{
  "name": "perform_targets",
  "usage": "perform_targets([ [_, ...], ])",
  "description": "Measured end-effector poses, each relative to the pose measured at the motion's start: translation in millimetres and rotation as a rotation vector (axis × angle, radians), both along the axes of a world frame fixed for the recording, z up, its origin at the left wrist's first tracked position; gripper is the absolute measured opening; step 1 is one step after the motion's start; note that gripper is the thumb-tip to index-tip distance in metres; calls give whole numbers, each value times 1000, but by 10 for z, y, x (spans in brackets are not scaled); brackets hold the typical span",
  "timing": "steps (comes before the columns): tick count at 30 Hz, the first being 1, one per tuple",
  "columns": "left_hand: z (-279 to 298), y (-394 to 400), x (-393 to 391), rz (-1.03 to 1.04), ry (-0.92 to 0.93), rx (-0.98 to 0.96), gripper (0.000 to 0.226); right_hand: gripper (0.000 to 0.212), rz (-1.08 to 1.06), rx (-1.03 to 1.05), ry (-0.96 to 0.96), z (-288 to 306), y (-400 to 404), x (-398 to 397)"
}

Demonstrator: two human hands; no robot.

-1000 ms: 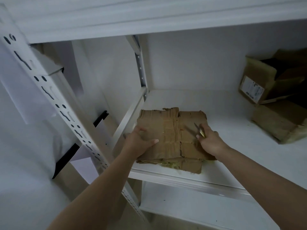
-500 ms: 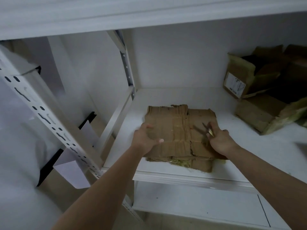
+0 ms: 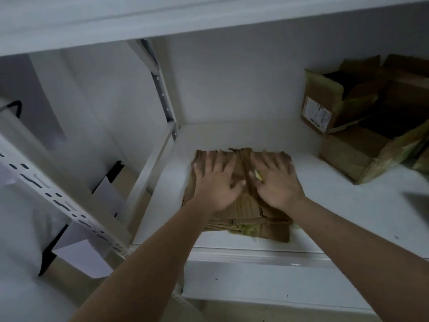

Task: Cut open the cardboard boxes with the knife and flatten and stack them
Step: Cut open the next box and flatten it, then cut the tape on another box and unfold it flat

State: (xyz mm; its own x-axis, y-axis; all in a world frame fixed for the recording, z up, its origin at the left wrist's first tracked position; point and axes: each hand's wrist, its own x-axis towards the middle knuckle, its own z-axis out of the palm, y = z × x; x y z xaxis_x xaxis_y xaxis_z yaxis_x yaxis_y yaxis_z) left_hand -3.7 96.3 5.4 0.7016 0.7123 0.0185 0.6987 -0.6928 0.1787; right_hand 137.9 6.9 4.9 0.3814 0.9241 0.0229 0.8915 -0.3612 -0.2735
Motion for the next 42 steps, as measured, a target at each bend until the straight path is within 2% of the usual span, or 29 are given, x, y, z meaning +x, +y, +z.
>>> perform_targets([
  [3, -367, -85, -77, 14, 122, -8, 67, 59, 16, -135, -50, -332, -48, -52],
  [11, -502, -37, -66, 26, 131, 9, 67, 58, 5, -91, -150, -442, -43, -67],
  [14, -456, -50, -57, 39, 129, -8, 67, 58, 3, -83, -84, -404, -40, -54],
  [17, -355, -67, -59, 39, 121, -90, 80, 55, -27, -52, 178, -267, -52, -2],
  [20, -194, -43, -40, 38, 153, -206, 96, 48, -192, 201, 722, 28, -194, 62],
  [21, -133, -24, -26, 40, 170, -239, 98, 48, -217, 270, 794, 102, -278, 96],
  [26, 52, 26, 57, 6, 248, -183, 103, 35, -368, 458, 688, 113, -746, 383],
  [30, 39, -22, 85, 11, 246, -115, 100, 34, -484, 456, 616, 73, -1078, 713],
  [34, 233, -165, 273, -38, 96, 20, 91, 33, -478, 419, 513, 46, -1356, 941],
  [36, 392, -344, 515, -66, 15, 22, 83, 28, -444, 381, 451, 21, -1489, 1024],
  [38, 480, -586, 843, -117, -44, 7, 82, 22, -395, 289, 280, 16, -1663, 1099],
  [41, 465, -958, 1382, -212, -67, 38, 83, 28, -281, 185, -238, -2, -1991, 1255],
  [42, 434, -1064, 1560, -236, -71, 50, 85, 31, -273, 135, -346, 39, -2102, 1295],
])
